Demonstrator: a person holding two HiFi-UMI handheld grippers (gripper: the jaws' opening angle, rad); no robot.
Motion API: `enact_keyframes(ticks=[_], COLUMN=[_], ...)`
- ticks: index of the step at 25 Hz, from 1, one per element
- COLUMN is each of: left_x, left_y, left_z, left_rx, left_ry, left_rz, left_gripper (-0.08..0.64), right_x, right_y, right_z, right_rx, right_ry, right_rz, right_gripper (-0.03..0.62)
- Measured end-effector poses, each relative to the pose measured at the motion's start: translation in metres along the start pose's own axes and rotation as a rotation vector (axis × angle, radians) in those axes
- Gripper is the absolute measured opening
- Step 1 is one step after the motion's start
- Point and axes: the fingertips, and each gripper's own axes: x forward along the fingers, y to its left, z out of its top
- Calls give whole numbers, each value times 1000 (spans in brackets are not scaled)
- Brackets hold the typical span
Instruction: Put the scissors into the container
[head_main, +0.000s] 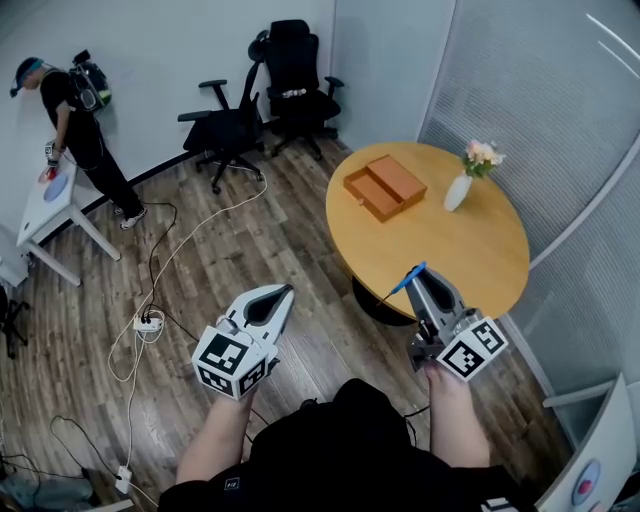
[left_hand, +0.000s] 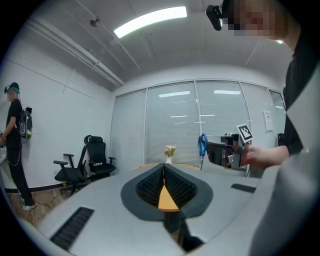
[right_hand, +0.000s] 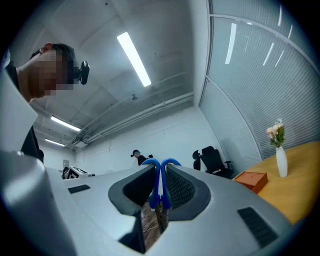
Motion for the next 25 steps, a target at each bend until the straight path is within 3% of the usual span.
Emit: enact_keyframes(ticks=[9,17,25], left_x=[21,72,156], left_y=[31,94,146], left_z=[-18,-26,-12], left_rx=[-40,-62,-67], left_ry=[16,34,66], left_rz=[3,53,47], left_gripper=[14,14,14], right_x=[33,95,158], right_y=[-26,-95,-175], right_z=[-14,-30,-16], right_rx=[56,145,174], right_ry=[17,33,33], right_rz=[11,33,39], right_gripper=[84,84,84])
